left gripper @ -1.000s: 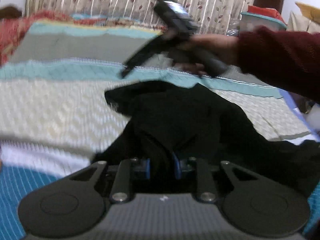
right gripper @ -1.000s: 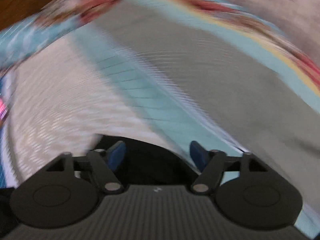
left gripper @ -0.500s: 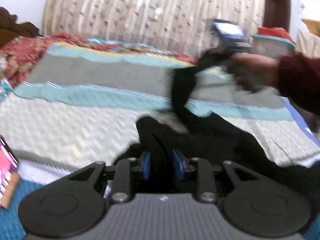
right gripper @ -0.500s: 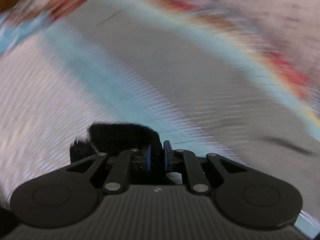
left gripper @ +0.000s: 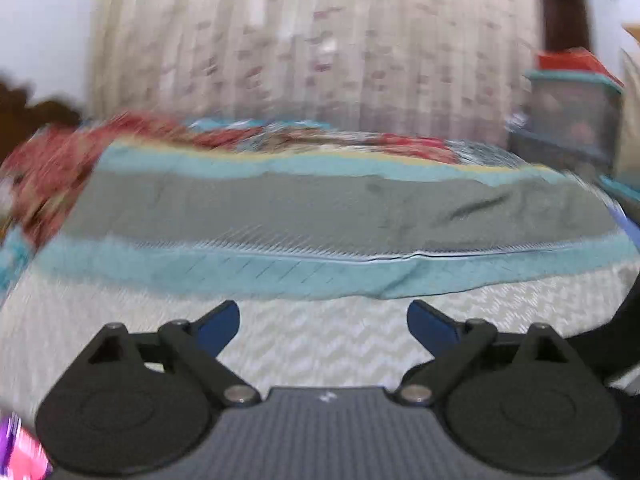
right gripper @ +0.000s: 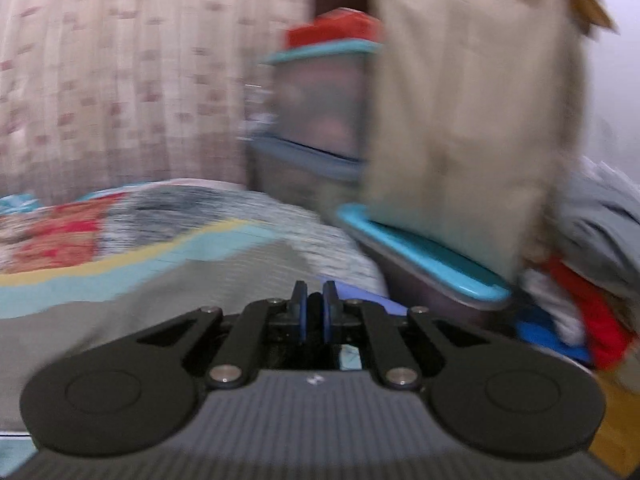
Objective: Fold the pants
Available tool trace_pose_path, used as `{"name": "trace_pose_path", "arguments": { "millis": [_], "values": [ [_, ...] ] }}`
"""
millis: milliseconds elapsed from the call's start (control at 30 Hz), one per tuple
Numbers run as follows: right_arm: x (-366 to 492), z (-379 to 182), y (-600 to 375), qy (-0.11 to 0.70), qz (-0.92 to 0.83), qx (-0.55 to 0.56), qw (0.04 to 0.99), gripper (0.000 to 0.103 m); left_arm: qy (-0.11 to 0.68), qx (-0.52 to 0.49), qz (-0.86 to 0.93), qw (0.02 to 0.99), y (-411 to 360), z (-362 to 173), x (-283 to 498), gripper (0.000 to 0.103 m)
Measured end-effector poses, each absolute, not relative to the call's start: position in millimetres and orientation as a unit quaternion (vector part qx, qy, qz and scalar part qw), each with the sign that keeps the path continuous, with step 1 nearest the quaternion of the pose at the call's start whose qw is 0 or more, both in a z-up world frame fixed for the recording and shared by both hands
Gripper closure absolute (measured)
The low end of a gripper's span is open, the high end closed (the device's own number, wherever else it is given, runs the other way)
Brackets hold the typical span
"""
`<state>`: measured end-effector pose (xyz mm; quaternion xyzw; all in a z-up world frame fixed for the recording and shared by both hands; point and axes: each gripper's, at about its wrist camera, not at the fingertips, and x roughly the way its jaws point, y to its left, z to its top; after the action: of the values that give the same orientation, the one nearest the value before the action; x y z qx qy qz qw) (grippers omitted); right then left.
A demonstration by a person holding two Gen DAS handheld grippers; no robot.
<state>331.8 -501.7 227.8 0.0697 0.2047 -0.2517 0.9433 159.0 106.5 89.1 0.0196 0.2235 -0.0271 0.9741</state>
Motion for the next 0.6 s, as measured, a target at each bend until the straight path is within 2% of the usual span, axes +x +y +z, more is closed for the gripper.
{"name": "trace_pose_path", "arguments": {
  "millis": [200,300,367,400,433,500,600],
  "values": [
    [300,191,-530,0.244,-0.281,0.113,0.921,0.093,0.251,0.141,-0.188,0.939,23,66,215,0.000],
    [291,188,-540,0.248,-0.287,0.121,0.917,0.093,0.278,0.203,-0.234,0.909,-13,39,236,0.000],
    [285,187,-550,0.247,-0.288,0.139,0.915,0.093,0.319,0.214,-0.262,0.885,-29,18,250,0.006],
    [285,188,-552,0.246,-0.287,0.145,0.914,0.093,0.338,0.220,-0.272,0.874,-36,7,254,0.028],
    [285,189,-552,0.247,-0.285,0.147,0.914,0.093,0.353,0.229,-0.277,0.864,-41,-1,256,0.062],
    [280,191,-550,0.247,-0.283,0.140,0.916,0.093,0.372,0.238,-0.275,0.854,-44,-13,256,0.096],
    [274,190,-546,0.243,-0.280,0.139,0.918,0.093,0.339,0.239,-0.247,0.876,-37,-3,241,0.098]
  ]
}}
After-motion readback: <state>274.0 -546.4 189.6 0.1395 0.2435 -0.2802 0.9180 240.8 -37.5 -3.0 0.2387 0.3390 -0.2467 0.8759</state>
